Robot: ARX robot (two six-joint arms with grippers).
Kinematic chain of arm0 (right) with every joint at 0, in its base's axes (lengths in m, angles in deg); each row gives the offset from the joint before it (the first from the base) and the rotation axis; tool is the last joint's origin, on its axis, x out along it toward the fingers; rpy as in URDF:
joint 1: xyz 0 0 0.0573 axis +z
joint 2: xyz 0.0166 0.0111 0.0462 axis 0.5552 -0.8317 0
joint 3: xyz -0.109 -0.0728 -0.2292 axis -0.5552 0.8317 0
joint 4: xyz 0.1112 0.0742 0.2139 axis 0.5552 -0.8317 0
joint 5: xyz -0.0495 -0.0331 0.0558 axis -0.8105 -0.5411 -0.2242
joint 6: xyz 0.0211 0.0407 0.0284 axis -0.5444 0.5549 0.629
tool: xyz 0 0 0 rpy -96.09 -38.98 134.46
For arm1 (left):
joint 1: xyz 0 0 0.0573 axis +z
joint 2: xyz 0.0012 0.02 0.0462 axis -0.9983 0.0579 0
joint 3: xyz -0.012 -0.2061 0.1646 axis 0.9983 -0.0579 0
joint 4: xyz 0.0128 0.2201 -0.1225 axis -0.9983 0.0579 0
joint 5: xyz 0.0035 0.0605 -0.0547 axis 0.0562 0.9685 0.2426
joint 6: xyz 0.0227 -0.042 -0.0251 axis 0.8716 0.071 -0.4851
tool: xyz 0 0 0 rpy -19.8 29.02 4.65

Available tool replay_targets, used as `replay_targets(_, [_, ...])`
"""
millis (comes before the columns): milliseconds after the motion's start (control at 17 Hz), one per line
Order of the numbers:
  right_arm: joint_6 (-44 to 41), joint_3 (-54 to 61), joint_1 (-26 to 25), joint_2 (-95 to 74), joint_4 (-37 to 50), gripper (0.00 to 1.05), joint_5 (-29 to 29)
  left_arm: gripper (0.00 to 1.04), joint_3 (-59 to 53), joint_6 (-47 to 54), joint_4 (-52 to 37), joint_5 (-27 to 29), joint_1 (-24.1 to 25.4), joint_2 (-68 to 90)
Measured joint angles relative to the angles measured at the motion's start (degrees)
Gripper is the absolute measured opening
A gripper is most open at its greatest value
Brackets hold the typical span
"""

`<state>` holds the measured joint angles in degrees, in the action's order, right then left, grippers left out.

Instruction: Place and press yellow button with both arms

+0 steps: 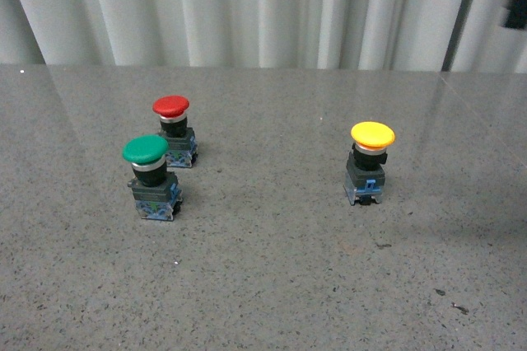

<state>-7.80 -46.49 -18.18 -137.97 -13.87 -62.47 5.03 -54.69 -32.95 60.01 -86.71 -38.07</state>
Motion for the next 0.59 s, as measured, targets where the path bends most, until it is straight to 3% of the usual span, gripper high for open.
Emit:
replay_targets(118, [-2.1,16.5,-7.1,14.3,3.8,0.02,4.3,0.98,0.0,0.0,0.0,0.0,0.0,0.0])
replay_targets(294, [-2.5,25.7,-15.4,31.5,-4.0,0.02,12.0,0.98,0.0,0.0,0.0,0.0,0.0,0.0])
replay_targets(588, [-2.5,29.5,-15.6,36.0,-5.0,0.02,12.6,0.98,0.0,0.0,0.0,0.0,0.0,0.0])
